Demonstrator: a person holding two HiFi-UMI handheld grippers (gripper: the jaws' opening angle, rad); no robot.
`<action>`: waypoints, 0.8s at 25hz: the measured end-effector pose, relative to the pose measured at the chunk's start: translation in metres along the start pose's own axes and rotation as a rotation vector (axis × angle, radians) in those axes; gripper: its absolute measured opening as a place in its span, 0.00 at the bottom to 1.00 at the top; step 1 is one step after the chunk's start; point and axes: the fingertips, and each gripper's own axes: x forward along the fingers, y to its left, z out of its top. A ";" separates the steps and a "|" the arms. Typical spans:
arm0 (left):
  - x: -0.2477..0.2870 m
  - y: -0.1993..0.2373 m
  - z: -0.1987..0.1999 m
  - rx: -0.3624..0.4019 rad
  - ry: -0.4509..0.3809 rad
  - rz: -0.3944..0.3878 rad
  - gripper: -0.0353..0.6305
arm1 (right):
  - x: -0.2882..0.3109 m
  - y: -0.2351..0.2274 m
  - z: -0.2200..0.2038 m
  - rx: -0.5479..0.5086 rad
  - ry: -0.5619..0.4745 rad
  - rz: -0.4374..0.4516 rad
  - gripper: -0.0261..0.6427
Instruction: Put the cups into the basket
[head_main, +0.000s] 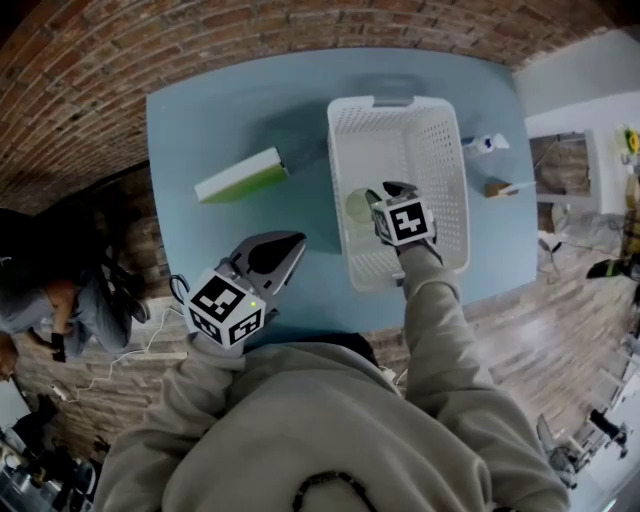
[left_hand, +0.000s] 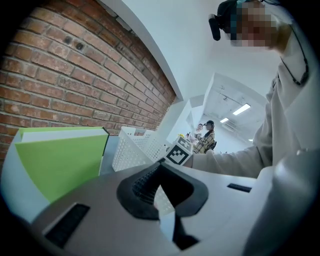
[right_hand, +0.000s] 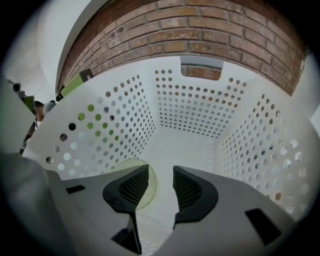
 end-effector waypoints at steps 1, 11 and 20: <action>-0.001 -0.001 0.001 0.003 -0.003 -0.003 0.05 | -0.005 -0.001 0.005 0.005 -0.017 -0.010 0.28; -0.034 -0.016 0.019 0.054 -0.038 -0.041 0.05 | -0.075 0.007 0.038 0.052 -0.162 -0.077 0.17; -0.076 -0.044 0.034 0.120 -0.078 -0.097 0.05 | -0.143 0.049 0.032 0.109 -0.281 -0.127 0.06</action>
